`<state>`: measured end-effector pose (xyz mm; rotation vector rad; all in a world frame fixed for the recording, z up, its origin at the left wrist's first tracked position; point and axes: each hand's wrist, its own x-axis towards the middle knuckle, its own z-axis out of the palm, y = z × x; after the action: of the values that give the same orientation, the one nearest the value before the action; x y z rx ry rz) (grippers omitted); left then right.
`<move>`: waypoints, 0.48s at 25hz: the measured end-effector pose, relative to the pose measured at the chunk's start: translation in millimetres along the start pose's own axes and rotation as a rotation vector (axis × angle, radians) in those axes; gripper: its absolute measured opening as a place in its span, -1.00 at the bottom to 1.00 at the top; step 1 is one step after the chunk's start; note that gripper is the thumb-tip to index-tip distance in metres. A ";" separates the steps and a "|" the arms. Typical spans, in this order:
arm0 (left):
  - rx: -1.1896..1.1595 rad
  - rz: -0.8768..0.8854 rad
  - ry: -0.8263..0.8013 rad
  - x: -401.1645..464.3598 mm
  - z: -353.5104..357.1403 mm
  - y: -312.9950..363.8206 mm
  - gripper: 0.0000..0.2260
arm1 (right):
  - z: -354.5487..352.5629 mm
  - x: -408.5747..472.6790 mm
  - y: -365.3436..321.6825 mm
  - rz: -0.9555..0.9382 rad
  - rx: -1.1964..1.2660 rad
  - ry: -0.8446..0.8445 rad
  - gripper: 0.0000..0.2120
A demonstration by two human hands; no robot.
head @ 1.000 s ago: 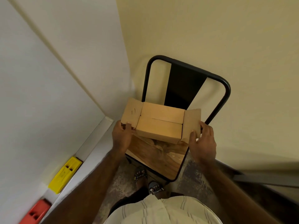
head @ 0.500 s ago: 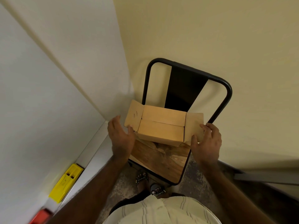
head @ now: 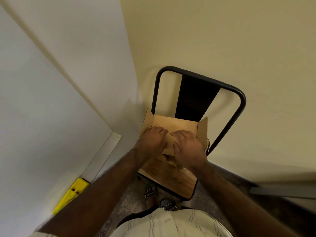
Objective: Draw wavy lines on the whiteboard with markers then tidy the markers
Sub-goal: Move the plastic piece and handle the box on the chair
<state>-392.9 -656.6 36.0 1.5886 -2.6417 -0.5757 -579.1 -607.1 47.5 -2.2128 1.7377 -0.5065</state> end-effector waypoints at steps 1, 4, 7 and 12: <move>0.029 -0.008 -0.023 3.6 -1.8 -2.5 -0.48 | 3.9 3.6 2.1 0.026 -0.001 -0.064 -0.62; 0.074 0.000 -0.061 9.8 -4.8 -6.1 -0.45 | 10.2 10.2 12.5 0.069 -0.020 -0.169 -0.57; 0.045 0.008 -0.078 13.4 -3.0 -9.1 -0.45 | 14.6 9.9 20.2 0.088 -0.025 -0.201 -0.56; -0.048 0.008 -0.018 9.9 -1.7 -11.2 -0.50 | 18.3 5.2 26.1 0.067 -0.010 -0.196 -0.57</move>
<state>-387.8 -670.3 32.3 1.5669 -2.6251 -0.6509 -592.8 -618.3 20.4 -2.1236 1.7076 -0.2562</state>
